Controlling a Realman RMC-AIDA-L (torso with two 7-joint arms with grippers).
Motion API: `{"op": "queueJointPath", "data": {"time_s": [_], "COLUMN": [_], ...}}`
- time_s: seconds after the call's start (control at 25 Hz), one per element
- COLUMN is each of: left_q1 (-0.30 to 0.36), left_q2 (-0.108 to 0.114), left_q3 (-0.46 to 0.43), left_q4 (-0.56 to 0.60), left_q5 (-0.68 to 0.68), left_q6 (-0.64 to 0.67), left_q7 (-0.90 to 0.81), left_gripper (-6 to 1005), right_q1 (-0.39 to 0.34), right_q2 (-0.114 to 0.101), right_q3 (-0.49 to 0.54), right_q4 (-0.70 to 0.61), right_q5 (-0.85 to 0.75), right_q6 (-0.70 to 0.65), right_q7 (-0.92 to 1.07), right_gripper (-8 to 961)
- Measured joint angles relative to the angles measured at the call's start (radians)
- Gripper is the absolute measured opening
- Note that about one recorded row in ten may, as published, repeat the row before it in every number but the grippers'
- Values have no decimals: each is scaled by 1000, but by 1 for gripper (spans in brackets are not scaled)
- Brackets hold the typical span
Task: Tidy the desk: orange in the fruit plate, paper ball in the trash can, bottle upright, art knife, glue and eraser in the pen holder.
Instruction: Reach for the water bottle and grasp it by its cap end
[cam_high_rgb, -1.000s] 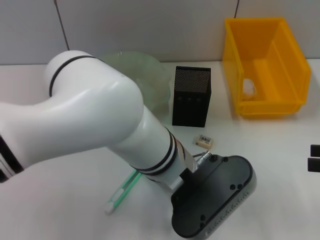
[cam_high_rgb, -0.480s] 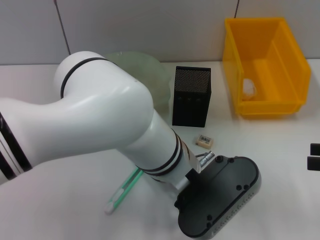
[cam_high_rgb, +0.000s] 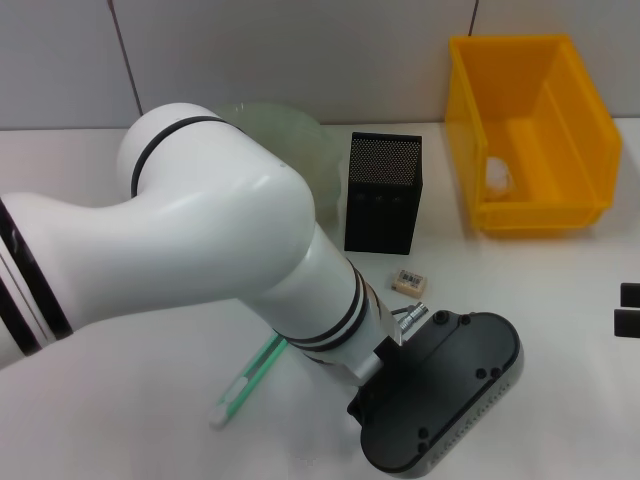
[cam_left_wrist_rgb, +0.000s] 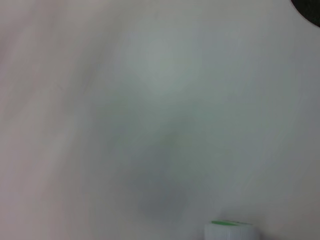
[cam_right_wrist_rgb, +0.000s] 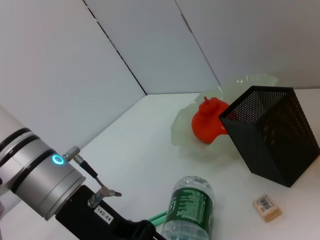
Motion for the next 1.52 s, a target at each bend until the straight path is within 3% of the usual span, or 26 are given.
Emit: {"op": "queueJointPath", "data": {"time_s": [0.56,1.52], "left_q1": [1,11], "left_q2": [0,0], "left_q3": [1,37], "left_q4": [0,5], "left_q5": [2,9], "left_q6": [-4,-26], "left_q7": [-3,-40], "left_gripper": [571,550], "right_q1": [1,-8], "right_q2": [-1,-1], "right_q3": [0,0], "right_q4": [2,1], "right_q5": [0,0], "right_q6": [0,0], "right_q7": [4,8], "right_gripper": [767,767]}}
